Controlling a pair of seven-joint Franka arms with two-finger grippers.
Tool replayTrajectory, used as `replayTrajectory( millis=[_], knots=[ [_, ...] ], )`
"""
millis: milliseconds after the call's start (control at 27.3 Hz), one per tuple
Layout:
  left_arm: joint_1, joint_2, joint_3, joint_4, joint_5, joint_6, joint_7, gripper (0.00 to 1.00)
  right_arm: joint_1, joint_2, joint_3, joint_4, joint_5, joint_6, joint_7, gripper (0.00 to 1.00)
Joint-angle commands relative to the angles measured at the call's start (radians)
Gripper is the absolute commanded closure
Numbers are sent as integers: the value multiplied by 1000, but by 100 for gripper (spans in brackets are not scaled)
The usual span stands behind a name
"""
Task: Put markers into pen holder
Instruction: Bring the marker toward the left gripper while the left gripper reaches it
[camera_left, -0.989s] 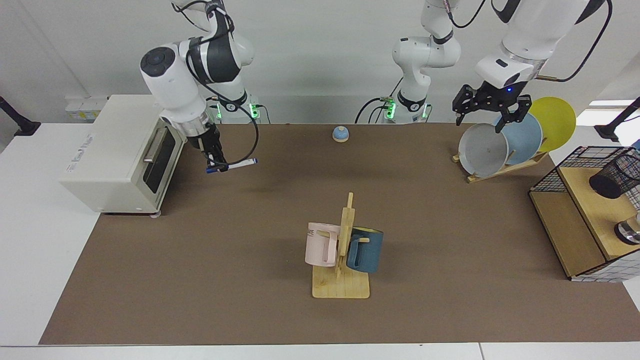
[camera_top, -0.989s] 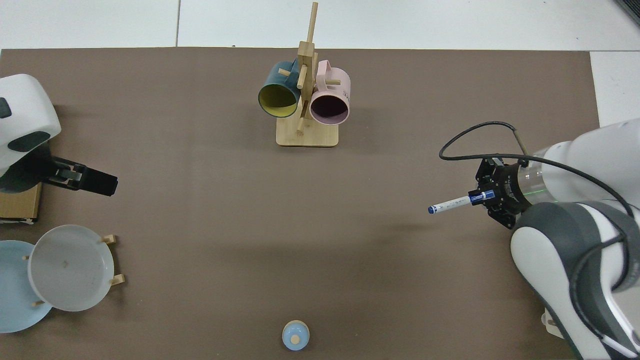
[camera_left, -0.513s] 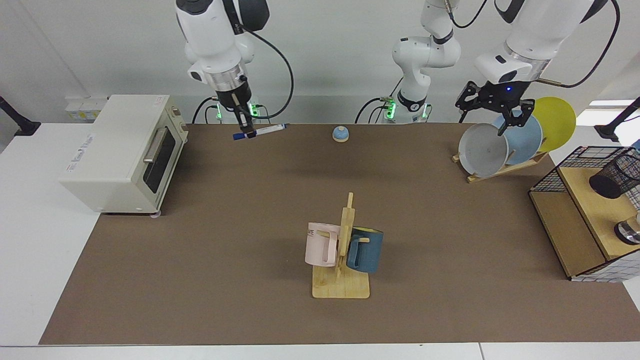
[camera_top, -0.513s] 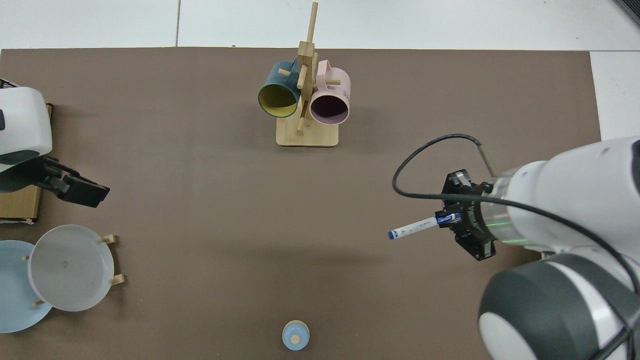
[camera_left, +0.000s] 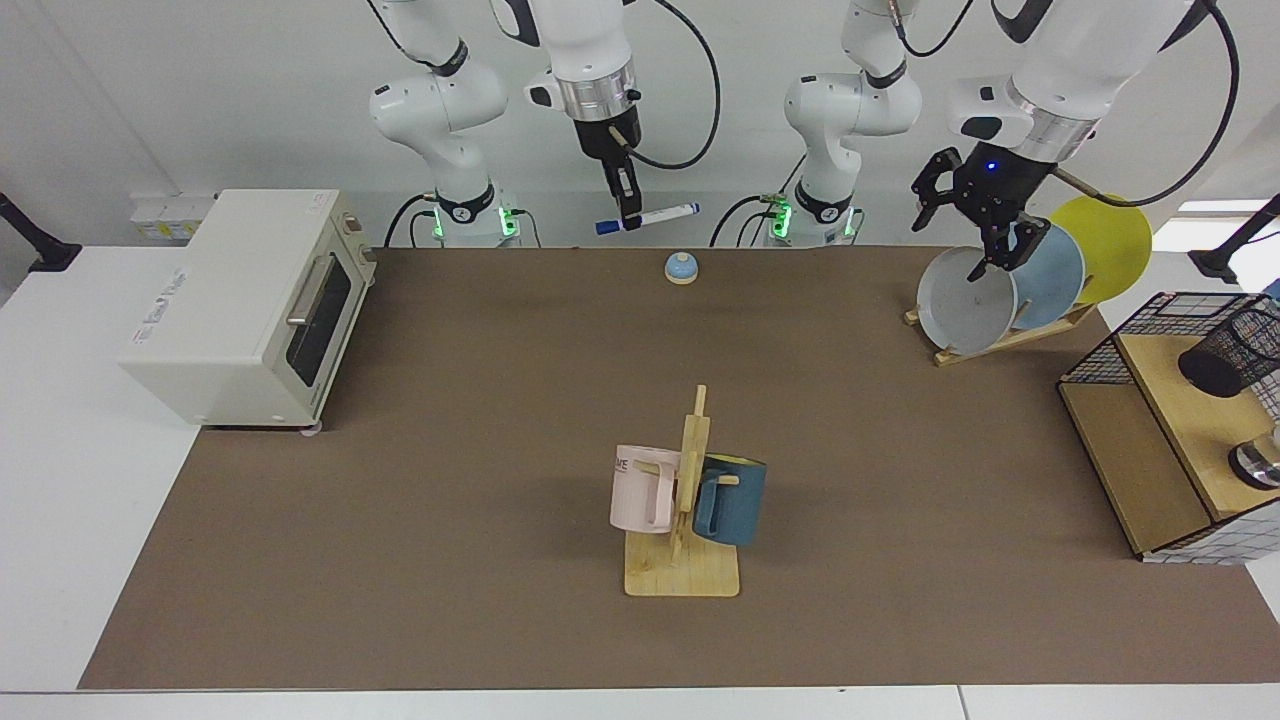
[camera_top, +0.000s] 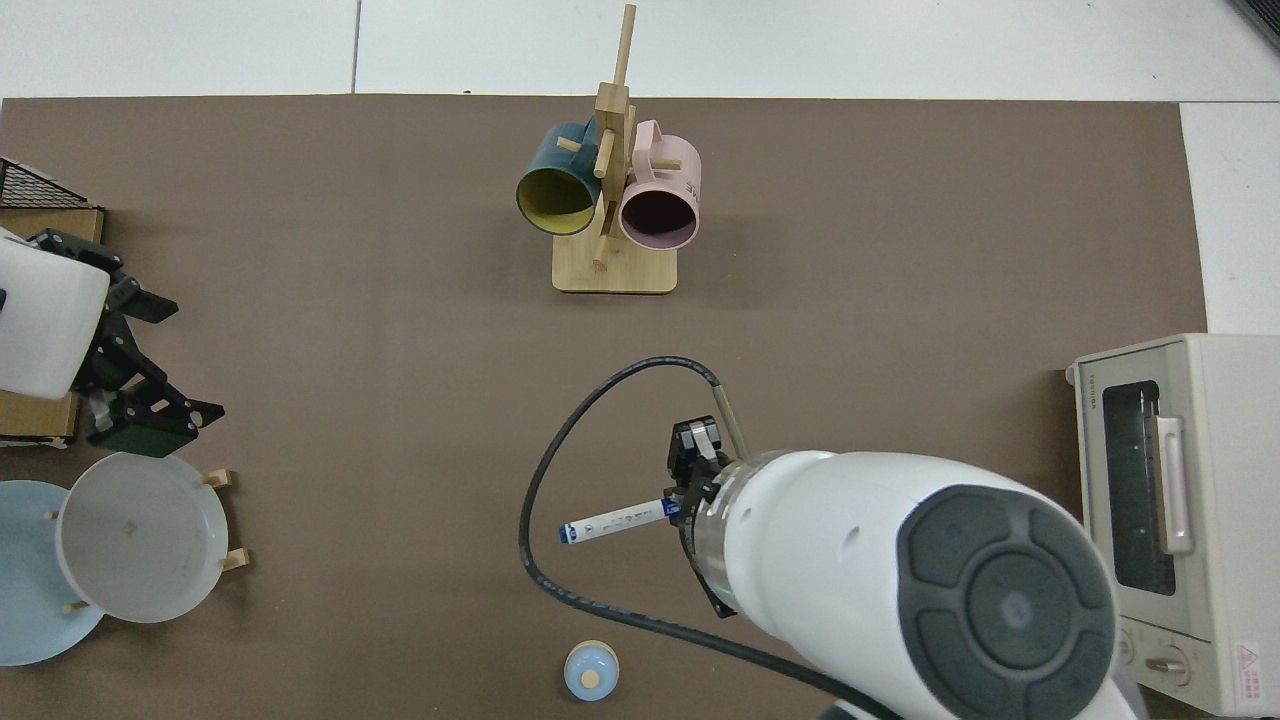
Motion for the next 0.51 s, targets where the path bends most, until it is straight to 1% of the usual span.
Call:
replayTrajectory(
  millis=[0,183,330,476],
  knots=[
    [-11,-93,6,-123,-87,7,52,4,29,79,-5,75,27,34,52,100],
    [-34,-129,-21,-190,-105,29,81,6,58,143,-5,122,24,77,101,100],
    [-86,-171,-38,-267,-105,88,75,7,63,214,-5,205,15,76,150,100],
    [-133,-203,-43,-325,-107,108,71,8,75,263,-6,245,12,81,172,100]
  ],
)
